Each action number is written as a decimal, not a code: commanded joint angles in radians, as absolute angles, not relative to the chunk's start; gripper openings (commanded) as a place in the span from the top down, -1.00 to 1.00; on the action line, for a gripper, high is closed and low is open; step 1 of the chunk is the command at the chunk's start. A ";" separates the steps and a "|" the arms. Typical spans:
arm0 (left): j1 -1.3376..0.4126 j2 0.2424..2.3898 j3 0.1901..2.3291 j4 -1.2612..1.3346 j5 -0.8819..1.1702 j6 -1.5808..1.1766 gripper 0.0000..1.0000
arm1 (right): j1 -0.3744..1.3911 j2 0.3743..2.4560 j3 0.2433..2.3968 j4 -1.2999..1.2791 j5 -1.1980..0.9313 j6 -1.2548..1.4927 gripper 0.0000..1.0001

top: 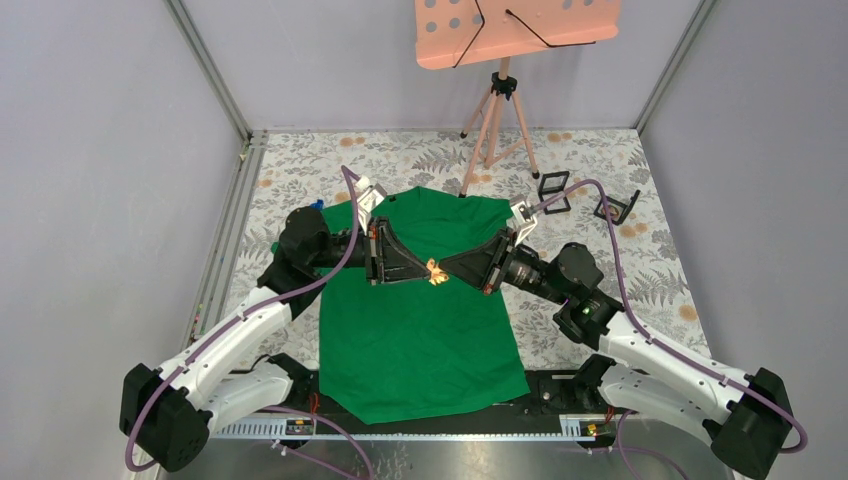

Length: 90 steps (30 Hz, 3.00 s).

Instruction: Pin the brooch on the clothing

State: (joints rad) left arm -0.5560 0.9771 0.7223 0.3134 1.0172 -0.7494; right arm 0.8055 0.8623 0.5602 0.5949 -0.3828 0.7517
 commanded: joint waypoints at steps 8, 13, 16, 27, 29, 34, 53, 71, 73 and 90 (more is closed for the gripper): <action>-0.551 0.959 0.757 0.255 0.942 -0.647 1.00 | 0.828 0.842 0.603 0.582 -0.354 0.732 0.36; -0.551 0.889 0.788 0.053 0.779 -0.497 1.00 | 0.828 0.801 0.600 0.493 -0.287 0.706 -0.22; -0.551 0.866 0.793 0.004 0.696 -0.451 1.00 | 0.828 0.766 0.631 0.319 -0.175 0.667 -0.37; -0.482 1.067 0.944 -0.196 0.441 -0.417 1.00 | 0.688 0.942 0.937 -0.363 0.031 0.488 -0.77; -0.451 1.103 0.993 -0.193 0.417 -0.450 1.00 | 0.640 1.004 0.943 -0.349 -0.019 0.484 -0.72; -0.404 1.205 1.104 -0.195 0.355 -0.485 1.00 | 0.624 1.218 1.004 -0.345 0.051 0.416 -0.63; -0.354 1.207 1.085 -0.186 0.421 -0.482 1.00 | 0.798 1.708 1.075 -0.303 0.088 0.453 -0.31; -0.353 1.177 1.080 -0.178 0.445 -0.492 1.00 | 0.866 1.793 1.105 -0.354 0.261 0.429 -0.07; -0.353 1.179 1.080 -0.176 0.448 -0.494 1.00 | 0.871 1.804 1.105 -0.359 0.272 0.426 -0.02; -0.353 1.180 1.078 -0.172 0.455 -0.501 1.00 | 0.958 1.807 1.052 -0.383 0.333 0.487 0.82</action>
